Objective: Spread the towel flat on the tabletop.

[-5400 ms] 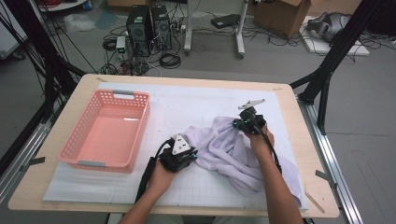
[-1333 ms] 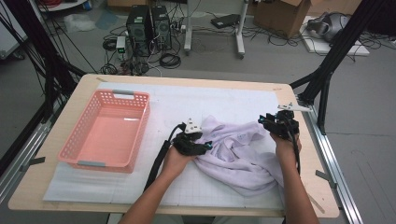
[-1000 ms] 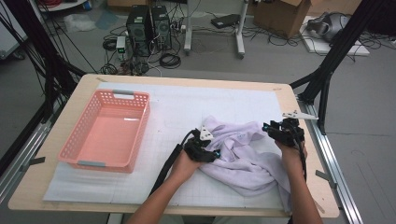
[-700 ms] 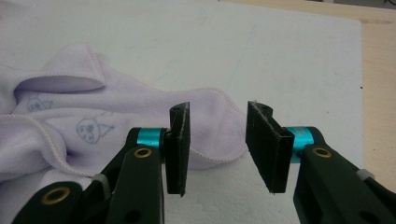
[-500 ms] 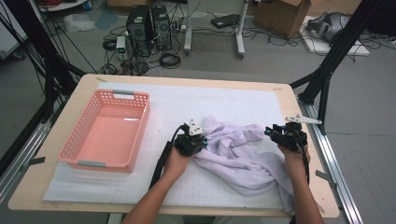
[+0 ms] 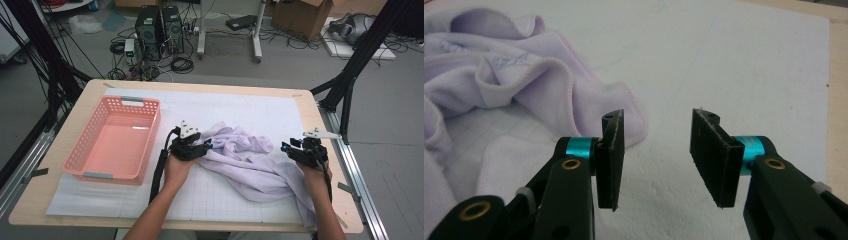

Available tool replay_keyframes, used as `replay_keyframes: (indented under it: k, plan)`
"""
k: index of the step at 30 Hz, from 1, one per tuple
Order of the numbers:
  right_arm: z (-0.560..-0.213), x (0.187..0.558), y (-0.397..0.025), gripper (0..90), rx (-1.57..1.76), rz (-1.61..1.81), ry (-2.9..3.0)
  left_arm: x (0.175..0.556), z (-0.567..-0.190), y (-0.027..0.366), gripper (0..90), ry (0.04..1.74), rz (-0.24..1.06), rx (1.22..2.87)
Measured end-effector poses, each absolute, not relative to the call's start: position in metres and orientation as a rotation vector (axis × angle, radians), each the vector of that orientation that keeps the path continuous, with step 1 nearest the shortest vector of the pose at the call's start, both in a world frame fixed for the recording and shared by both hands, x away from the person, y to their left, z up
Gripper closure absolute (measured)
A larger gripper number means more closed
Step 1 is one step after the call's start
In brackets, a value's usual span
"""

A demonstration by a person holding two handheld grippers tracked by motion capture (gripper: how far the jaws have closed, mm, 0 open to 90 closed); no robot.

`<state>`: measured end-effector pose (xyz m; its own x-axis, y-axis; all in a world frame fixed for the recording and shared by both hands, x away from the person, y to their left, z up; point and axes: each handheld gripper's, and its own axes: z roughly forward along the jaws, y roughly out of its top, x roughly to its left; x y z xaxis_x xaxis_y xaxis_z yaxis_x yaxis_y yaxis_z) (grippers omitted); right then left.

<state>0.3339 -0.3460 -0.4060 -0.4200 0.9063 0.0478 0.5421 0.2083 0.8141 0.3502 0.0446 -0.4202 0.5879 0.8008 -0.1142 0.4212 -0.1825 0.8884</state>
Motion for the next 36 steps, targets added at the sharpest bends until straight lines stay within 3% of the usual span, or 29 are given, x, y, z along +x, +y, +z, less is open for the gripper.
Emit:
replay_keyframes:
  k: [8,15,17,19,21,23,25,29,32,36]
  plan:
    - [-0.421,0.324,-0.354,52.4,1.358,1.101,2.125,0.342,-0.423,0.037,45.0,0.937,0.377,1.869]
    - [-0.429,0.317,-0.331,51.2,1.224,1.168,2.362,0.338,-0.442,0.011,41.7,0.893,0.322,1.984]
    - [-0.432,0.313,-0.321,51.3,1.172,1.174,2.432,0.335,-0.443,0.007,47.2,0.854,0.325,2.027]
    - [-0.435,0.311,-0.314,55.5,1.135,1.156,2.476,0.331,-0.441,0.007,61.8,0.816,0.339,2.064]
    - [-0.436,0.308,-0.309,67.9,1.11,1.123,2.505,0.327,-0.438,0.01,75.3,0.792,0.372,2.085]
    - [-0.436,0.305,-0.307,81.9,1.094,1.104,2.523,0.322,-0.437,0.016,78.4,0.776,0.396,2.09]
    - [-0.433,0.301,-0.308,85.3,1.111,1.098,2.544,0.316,-0.438,0.023,79.7,0.775,0.401,2.084]
    - [-0.428,0.291,-0.309,82.5,1.12,1.073,2.609,0.3,-0.438,0.037,81.9,0.766,0.39,2.052]
    - [-0.415,0.289,-0.309,65.3,1.112,1.09,2.542,0.291,-0.44,0.045,82.4,0.764,0.402,2.053]
    - [-0.4,0.297,-0.297,59.4,1.098,1.213,2.434,0.286,-0.443,0.054,82.4,0.768,0.389,2.033]
